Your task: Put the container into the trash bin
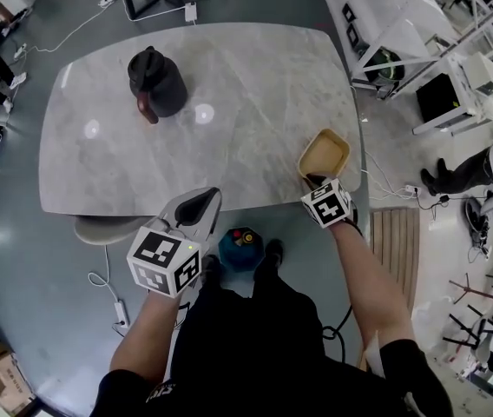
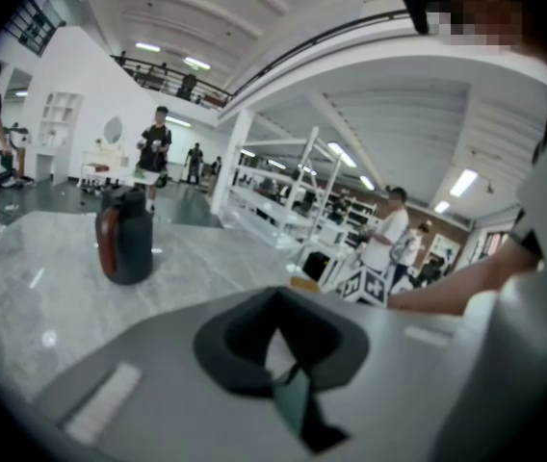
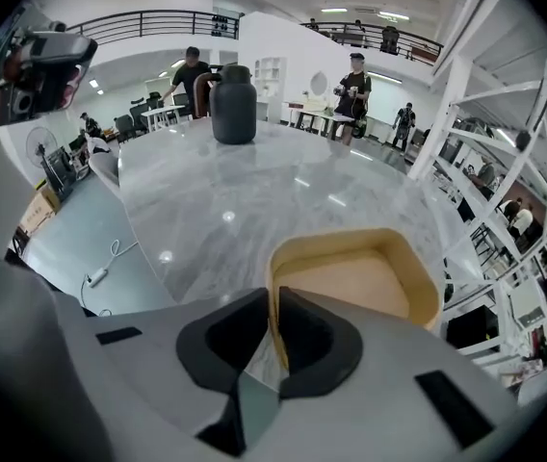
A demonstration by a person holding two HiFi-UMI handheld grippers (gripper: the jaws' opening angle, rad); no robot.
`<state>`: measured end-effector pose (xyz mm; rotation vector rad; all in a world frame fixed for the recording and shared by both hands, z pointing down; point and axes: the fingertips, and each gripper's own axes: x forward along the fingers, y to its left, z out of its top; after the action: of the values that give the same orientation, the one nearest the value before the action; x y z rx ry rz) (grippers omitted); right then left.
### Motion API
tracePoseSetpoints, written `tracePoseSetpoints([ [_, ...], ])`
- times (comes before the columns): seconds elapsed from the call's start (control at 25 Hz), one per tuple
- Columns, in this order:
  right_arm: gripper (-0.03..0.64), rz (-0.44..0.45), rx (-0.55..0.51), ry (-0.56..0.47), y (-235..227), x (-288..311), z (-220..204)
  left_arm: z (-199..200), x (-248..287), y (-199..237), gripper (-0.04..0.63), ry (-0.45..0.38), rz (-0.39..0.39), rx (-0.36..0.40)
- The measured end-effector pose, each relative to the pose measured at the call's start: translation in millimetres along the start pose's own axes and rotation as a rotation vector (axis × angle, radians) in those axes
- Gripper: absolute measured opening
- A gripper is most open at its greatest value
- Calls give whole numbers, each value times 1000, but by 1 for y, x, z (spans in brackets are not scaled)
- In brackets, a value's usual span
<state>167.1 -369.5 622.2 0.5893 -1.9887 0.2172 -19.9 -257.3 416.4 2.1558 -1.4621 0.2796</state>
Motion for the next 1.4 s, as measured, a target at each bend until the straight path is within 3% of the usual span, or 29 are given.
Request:
tracePoseSetpoints([
  [0.36, 14, -60, 64, -141, 21, -47, 29, 2, -43, 5, 9, -43, 5, 15],
  [0.76, 12, -95, 144, -328, 115, -127, 79, -3, -131, 43, 9, -115, -16, 15],
  [0.96, 12, -129, 145, -410, 158, -175, 100, -3, -149, 54, 9, -129, -61, -2],
  [1.16, 12, -153, 125, -440, 191, -219, 82, -2, -145, 29, 9, -144, -139, 18],
  [1.4, 12, -196, 139, -457, 198, -268, 35, -12, -127, -15, 9, -131, -193, 19],
])
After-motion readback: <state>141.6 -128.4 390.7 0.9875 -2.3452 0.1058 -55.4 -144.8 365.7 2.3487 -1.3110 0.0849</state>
